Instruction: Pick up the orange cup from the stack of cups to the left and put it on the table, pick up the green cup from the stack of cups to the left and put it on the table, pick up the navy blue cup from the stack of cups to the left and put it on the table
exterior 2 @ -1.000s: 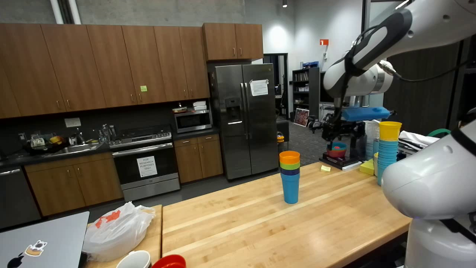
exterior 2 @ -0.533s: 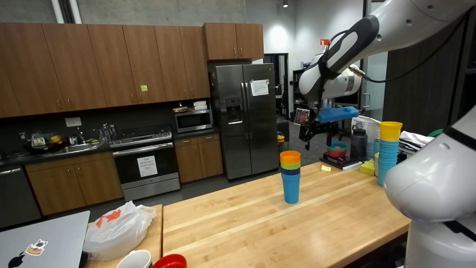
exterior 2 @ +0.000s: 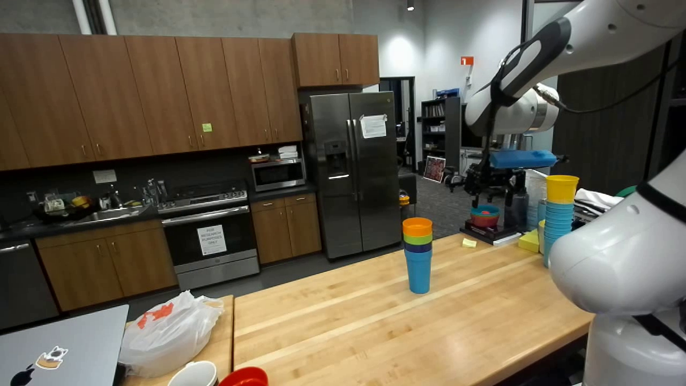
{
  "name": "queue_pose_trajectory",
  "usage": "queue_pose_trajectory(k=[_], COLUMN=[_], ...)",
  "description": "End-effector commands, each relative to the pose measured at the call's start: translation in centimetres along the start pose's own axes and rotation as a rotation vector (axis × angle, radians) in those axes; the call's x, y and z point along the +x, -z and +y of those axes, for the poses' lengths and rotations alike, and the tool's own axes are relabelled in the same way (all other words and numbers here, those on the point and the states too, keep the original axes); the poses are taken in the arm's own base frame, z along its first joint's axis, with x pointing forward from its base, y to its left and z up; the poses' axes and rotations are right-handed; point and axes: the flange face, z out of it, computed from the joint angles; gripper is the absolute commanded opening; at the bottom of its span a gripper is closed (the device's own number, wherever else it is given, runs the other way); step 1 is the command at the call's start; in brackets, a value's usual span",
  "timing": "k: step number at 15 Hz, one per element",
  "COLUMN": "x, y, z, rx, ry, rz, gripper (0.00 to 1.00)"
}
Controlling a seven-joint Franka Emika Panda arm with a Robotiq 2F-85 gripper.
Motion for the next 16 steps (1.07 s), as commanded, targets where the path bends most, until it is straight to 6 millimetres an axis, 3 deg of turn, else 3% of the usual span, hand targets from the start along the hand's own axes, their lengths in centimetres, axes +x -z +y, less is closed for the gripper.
queue_pose_trajectory(k=[1, 7, 8, 16], x=[0.6, 0.5, 0.1, 0.1], y=[0.0, -1.0, -1.1, -1.3], z=[-1.8, -6.9, -6.3, -6.5], rx=[-0.006, -0.025, -0.025, -0.025], ry=[0.032, 0.149, 0.136, 0.141], rz=[-0.002, -0.028, -0.026, -0.031], gripper=[1.0, 1.0, 1.0, 1.0])
